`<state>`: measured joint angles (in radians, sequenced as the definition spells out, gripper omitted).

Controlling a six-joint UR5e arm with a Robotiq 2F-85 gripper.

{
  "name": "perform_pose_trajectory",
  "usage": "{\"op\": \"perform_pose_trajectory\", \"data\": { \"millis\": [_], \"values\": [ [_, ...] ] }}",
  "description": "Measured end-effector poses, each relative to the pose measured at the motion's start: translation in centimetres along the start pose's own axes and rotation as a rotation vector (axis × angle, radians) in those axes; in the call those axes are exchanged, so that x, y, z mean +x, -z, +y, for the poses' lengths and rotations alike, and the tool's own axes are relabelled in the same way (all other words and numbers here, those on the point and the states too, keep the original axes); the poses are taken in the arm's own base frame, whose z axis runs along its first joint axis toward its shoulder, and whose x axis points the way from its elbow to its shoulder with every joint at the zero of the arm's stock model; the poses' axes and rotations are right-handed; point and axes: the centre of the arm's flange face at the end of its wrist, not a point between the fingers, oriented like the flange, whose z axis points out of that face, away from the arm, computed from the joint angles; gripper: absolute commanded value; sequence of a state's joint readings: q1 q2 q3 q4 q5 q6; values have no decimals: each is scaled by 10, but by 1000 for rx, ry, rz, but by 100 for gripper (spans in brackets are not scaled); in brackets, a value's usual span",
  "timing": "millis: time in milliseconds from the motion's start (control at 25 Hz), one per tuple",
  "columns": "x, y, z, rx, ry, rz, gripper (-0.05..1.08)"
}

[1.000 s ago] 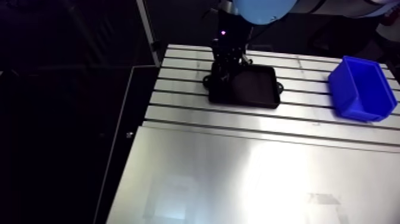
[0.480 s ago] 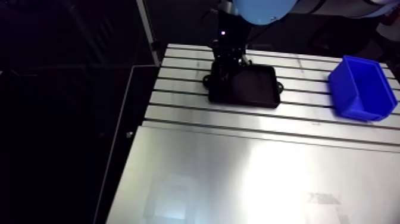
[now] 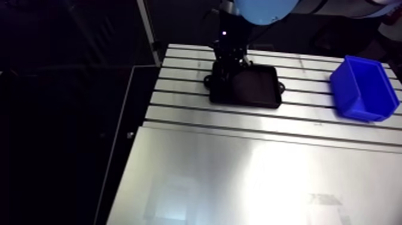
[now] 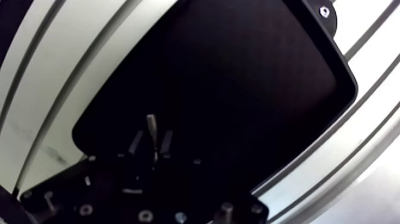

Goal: Pick up the M10 bolt from the tray and put it into the blue bin.

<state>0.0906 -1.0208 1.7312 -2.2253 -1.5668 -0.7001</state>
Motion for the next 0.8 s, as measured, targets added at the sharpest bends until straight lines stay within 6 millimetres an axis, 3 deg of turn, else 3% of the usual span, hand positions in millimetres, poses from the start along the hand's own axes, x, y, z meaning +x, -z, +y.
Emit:
{"op": "perform_pose_trajectory", "data": {
  "millis": [800],
  "values": [
    [1,8,-1,12,1,12,97]
  ]
}}
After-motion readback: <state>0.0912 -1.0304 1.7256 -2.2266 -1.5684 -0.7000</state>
